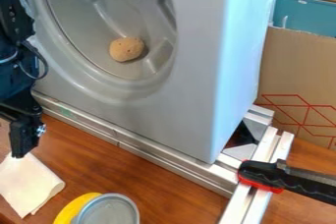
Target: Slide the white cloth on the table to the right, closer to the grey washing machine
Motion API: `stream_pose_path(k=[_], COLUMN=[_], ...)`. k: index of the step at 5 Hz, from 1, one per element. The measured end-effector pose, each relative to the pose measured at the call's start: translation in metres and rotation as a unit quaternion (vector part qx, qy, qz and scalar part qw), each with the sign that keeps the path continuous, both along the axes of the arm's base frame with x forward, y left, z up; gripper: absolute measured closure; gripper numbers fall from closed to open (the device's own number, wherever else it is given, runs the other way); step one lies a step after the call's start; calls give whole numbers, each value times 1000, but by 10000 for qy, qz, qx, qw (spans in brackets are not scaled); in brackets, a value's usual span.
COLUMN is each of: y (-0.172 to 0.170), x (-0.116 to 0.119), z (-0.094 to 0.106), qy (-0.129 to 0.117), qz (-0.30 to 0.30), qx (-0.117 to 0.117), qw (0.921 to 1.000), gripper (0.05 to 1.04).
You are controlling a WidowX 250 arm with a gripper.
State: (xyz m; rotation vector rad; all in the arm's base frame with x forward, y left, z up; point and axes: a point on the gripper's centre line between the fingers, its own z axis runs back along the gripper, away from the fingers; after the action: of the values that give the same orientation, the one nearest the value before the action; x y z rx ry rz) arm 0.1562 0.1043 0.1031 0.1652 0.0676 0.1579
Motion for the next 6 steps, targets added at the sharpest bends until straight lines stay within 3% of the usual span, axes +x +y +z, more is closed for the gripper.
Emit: stream_pose_path(k=[1,2,4,5,6], y=[-1,18,45,59,68], x=[-1,3,15,21,29], z=[-3,-17,-53,-79,-93], qy=[49,-154,99,374,406], qz=[-8,-341,-1022,-1312,-1596], qx=[-48,-278,30,-174,-395], qw=[10000,9989,9947,9905,9856], gripper=[84,84,84,84,84])
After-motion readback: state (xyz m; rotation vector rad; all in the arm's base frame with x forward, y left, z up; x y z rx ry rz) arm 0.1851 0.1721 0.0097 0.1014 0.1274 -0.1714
